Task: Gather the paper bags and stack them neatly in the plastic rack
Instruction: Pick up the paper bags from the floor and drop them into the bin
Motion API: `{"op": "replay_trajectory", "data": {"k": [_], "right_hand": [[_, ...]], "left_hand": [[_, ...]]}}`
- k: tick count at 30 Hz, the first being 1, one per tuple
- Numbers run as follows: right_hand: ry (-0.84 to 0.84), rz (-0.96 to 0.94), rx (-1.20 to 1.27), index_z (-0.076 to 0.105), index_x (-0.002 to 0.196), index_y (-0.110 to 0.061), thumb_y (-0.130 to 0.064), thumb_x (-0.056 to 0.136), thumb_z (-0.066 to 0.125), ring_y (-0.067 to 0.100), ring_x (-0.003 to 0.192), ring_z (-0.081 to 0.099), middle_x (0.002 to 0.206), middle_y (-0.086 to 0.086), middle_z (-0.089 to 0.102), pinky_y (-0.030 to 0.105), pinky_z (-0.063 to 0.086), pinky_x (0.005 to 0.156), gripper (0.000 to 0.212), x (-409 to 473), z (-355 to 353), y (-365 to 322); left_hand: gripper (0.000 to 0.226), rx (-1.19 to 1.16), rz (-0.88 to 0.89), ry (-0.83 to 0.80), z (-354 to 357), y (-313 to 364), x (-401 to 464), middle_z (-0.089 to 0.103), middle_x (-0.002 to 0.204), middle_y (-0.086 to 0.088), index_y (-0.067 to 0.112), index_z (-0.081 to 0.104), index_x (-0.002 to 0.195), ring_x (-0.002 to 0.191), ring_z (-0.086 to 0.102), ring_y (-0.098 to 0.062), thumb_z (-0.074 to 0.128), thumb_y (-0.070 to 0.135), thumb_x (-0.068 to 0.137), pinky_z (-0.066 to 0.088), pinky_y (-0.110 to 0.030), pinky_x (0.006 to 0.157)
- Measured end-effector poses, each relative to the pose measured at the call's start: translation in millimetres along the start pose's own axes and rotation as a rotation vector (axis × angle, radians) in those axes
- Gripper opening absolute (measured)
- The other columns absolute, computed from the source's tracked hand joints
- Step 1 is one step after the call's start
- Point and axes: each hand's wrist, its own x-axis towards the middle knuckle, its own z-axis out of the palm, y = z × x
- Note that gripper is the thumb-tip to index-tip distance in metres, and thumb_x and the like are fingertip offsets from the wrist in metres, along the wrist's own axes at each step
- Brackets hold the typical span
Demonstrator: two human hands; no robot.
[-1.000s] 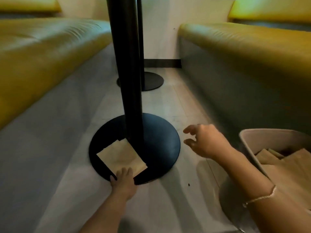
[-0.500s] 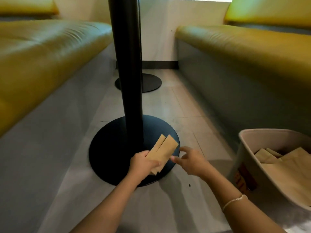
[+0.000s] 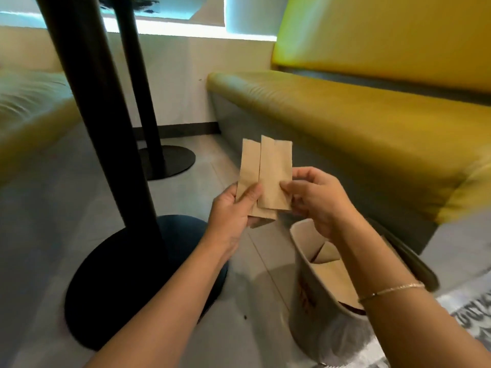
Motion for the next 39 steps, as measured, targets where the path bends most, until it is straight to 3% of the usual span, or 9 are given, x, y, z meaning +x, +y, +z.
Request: {"op": "replay_trajectory", "data": {"k": [6,11,15,20,22,25,29,34,39], "right_hand": [[0.012,-0.143,-0.233,0.056,0.118,-0.026,-0.053,0.054,0.069,0.01,0.093,0.063,0.105,-0.01,0.064,0.028,0.056,0.068,0.071,-23,-63,-48],[0.072,-0.017,-0.332,0.056,0.082,-0.024,-0.025,0.086,0.063,0.011,0.073,0.062,0.084,-0.001,0.064,0.023,0.056,0.06,0.008,-31,-114,-57],[0.161,0.057,-0.748,0.064,0.091,-0.007,0.004,0.088,0.042,0.033,0.085,0.065,0.093,0.019,0.066,0.049,0.056,0.077,0.025,-30,-155,-50],[0.002,0.164,-1.312,0.043,0.062,-0.022,-0.004,0.089,0.042,0.026,0.087,0.056,0.074,0.003,0.05,0.025,0.043,0.061,0.032,-26,-148,-18],[-0.081,0.222,-1.368,0.053,0.072,-0.021,-0.01,0.09,0.045,0.027,0.099,0.059,0.09,0.004,0.057,0.03,0.046,0.076,0.023,-17,-135,17],[-0.163,0.339,-1.265,0.057,0.117,-0.009,-0.016,0.093,0.046,0.027,0.106,0.057,0.115,0.011,0.059,0.036,0.047,0.092,0.027,-13,-121,70],[-0.267,0.516,-1.207,0.052,0.124,-0.009,-0.02,0.095,0.048,0.025,0.111,0.053,0.117,0.009,0.055,0.034,0.042,0.098,0.031,-23,-117,85],[-0.037,0.363,-1.038,0.04,0.138,-0.012,-0.018,0.083,0.065,0.026,0.119,0.051,0.134,0.009,0.05,0.035,0.045,0.097,0.06,-22,-139,43],[-0.011,0.267,-0.125,0.042,0.132,-0.012,-0.047,0.087,0.055,0.031,0.1,0.063,0.113,0.015,0.06,0.046,0.053,0.086,0.059,-43,-147,-23]], "left_hand": [[0.014,0.091,0.029,-0.256,84,25,7,0.072,0.097,0.003,0.027,0.063,0.098,0.095,0.068,-0.012,0.051,0.03,0.092,0.057,-0.031,0.078],[0.012,0.16,-0.092,-0.385,132,20,3,0.066,0.107,-0.004,0.027,0.06,0.096,0.101,0.063,-0.018,0.049,0.025,0.096,0.056,-0.04,0.085],[0.008,0.328,-0.046,-0.244,129,21,11,0.064,0.103,0.0,0.028,0.055,0.093,0.098,0.063,-0.018,0.051,0.022,0.095,0.059,-0.038,0.076],[0.005,0.41,-0.056,-0.169,122,32,17,0.064,0.096,0.001,0.021,0.055,0.095,0.088,0.067,-0.018,0.051,0.019,0.095,0.057,-0.025,0.056],[0.004,0.454,-0.084,-0.151,125,30,15,0.064,0.097,-0.002,0.019,0.055,0.096,0.086,0.066,-0.019,0.051,0.018,0.094,0.057,-0.027,0.056],[0.006,0.6,-0.116,-0.181,129,22,8,0.062,0.103,-0.004,0.015,0.056,0.097,0.082,0.065,-0.019,0.051,0.018,0.094,0.059,-0.031,0.06],[0.017,0.821,-0.155,-0.228,122,11,-1,0.057,0.115,-0.003,0.015,0.053,0.108,0.081,0.063,-0.018,0.052,0.025,0.094,0.059,-0.03,0.066],[0.018,0.836,-0.205,-0.256,120,12,-8,0.057,0.117,-0.003,0.013,0.051,0.11,0.081,0.062,-0.018,0.053,0.02,0.093,0.059,-0.027,0.062],[0.012,0.774,-0.185,-0.357,144,24,-18,0.064,0.106,-0.007,0.013,0.057,0.104,0.076,0.068,-0.017,0.056,0.017,0.092,0.06,-0.03,0.062]]}}
